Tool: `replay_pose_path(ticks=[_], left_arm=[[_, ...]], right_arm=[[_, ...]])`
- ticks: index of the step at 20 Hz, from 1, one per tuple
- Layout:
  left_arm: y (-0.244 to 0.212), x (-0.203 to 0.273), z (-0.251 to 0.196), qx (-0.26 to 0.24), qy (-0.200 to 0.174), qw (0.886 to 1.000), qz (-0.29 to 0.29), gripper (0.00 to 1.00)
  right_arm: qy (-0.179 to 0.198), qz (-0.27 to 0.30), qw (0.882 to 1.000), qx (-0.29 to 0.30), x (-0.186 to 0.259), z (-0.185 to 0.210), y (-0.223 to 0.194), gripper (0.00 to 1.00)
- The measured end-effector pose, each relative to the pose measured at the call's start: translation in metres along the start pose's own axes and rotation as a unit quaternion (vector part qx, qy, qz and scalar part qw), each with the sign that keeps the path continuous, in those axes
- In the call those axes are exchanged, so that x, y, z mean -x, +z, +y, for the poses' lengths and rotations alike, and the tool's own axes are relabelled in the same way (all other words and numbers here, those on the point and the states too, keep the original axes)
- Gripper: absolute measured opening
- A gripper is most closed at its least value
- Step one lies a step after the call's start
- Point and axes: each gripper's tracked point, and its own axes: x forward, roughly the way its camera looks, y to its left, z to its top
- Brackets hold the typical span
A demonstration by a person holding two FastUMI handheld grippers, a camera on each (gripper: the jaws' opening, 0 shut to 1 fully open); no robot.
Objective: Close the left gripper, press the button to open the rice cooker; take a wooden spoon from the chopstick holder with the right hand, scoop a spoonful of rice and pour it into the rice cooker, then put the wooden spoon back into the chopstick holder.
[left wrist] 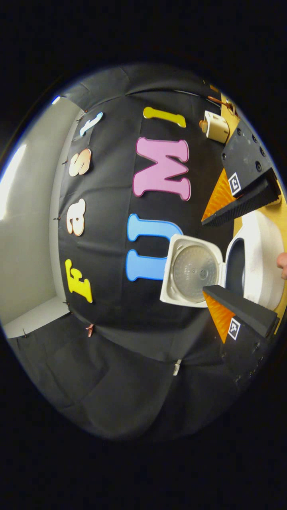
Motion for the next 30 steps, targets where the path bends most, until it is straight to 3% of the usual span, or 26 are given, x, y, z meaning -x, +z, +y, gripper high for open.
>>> replay_pose_path(ticks=[5,11,15,18,19,20,21,22,24,30], left_arm=[[-0.039,0.022,-0.014,0.039,-0.024,0.998,0.047,0.95],[-0.050,0.036,0.004,0.025,-0.010,0.998,0.056,0.95],[-0.046,0.038,0.019,0.042,-0.007,0.998,0.054,0.95],[-0.046,0.038,0.027,0.053,-0.005,0.997,0.055,0.95],[-0.046,0.038,0.031,0.054,-0.002,0.997,0.056,0.95],[-0.047,0.038,0.035,0.054,0.002,0.997,0.056,0.96],[-0.047,0.038,0.037,0.054,0.002,0.997,0.057,0.95],[-0.047,0.038,0.037,0.055,0.002,0.997,0.057,0.95],[-0.048,0.038,0.039,0.057,0.004,0.997,0.057,0.95],[-0.051,0.036,0.039,0.060,0.000,0.996,0.062,0.95]], right_arm=[[-0.016,0.062,0.997,-0.036,-0.039,-0.026,-0.031,0.96],[-0.013,0.107,0.993,-0.049,-0.094,-0.026,-0.051,0.95],[-0.028,0.143,0.986,-0.078,-0.122,-0.028,-0.069,0.77],[-0.050,0.174,0.978,-0.100,-0.129,-0.030,-0.085,0.78],[-0.066,0.179,0.976,-0.104,-0.132,-0.037,-0.090,0.72],[-0.069,0.176,0.976,-0.110,-0.134,-0.043,-0.088,0.24],[-0.068,0.174,0.975,-0.123,-0.137,-0.043,-0.088,0.33],[-0.056,0.172,0.973,-0.145,-0.133,-0.038,-0.085,0.25],[-0.056,0.163,0.972,-0.160,-0.131,-0.038,-0.080,0.18],[-0.063,0.085,0.990,-0.089,-0.117,-0.029,-0.020,0.17]])
